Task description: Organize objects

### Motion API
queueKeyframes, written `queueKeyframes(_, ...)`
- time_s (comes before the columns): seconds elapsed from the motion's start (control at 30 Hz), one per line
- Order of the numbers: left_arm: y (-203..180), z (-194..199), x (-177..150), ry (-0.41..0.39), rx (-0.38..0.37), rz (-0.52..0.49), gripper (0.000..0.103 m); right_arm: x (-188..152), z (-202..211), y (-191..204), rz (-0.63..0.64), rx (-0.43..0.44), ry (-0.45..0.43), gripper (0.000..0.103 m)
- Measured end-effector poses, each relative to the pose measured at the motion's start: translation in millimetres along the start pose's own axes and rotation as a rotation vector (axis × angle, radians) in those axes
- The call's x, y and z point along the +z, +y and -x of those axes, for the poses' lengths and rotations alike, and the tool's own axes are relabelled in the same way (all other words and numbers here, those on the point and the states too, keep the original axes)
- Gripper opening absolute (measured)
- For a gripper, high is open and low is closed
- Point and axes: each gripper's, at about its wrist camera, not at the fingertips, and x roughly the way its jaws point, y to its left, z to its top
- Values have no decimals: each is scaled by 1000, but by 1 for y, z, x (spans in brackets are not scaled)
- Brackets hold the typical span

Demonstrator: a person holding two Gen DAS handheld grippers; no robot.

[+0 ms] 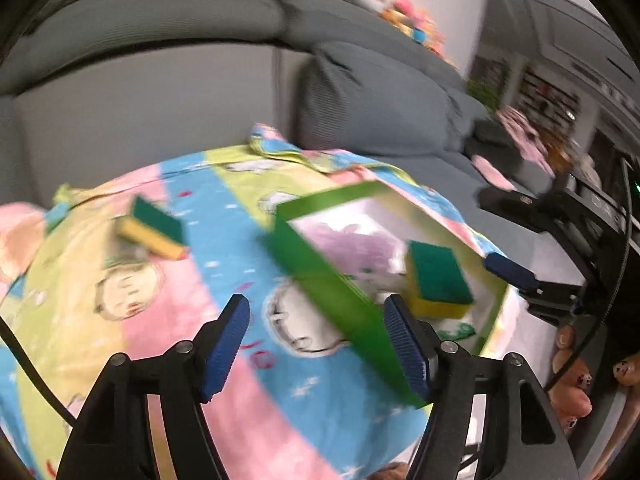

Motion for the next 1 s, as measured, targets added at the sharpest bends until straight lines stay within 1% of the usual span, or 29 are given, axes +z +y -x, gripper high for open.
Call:
queueKeyframes(0.07,18,7,-1,-14,36,41,70,-4,-3,12,32,16,17,76)
queueKeyframes(0.13,39,14,-5,-27,85,89,71,-10,-7,23,58,62,46,76)
queueKeyframes(0.17,51,17,-9,-32,127,114,71,-13,-9,31,73,96,62,77)
queueKeyframes(0.2,61,18,-12,-35,156,130,72,-15,-10,36,85,115,72,80)
queueKeyframes(0.23,70,18,-15,-36,189,148,77,-18,-12,43,104,129,81,85)
queueKeyframes(0.27,79,18,-17,-34,217,168,82,-21,-14,50,125,133,86,88)
queueKeyframes(0.3,88,18,-21,-30,245,190,85,-25,-18,59,155,127,91,89)
queueKeyframes(0.37,108,16,-27,-12,285,221,85,-33,-27,73,198,116,117,89)
queueKeyframes(0.5,137,17,-37,6,328,272,85,-50,-51,98,247,130,193,89)
queueKeyframes(0.57,148,21,-43,8,348,291,85,-58,-63,109,269,117,215,90)
queueKeyframes(0.63,163,25,-49,18,373,328,85,-66,-78,125,306,83,236,94)
queueKeyframes(0.67,168,27,-51,21,381,344,85,-69,-86,133,327,62,244,94)
queueKeyframes(0.77,184,30,-57,33,397,385,85,-78,-117,167,443,-32,264,94)
queueKeyframes(0.87,199,34,-63,46,425,426,85,-84,-151,196,523,-82,286,94)
queueKeyframes(1.0,212,39,-67,47,408,469,85,-91,-192,219,578,-112,310,93)
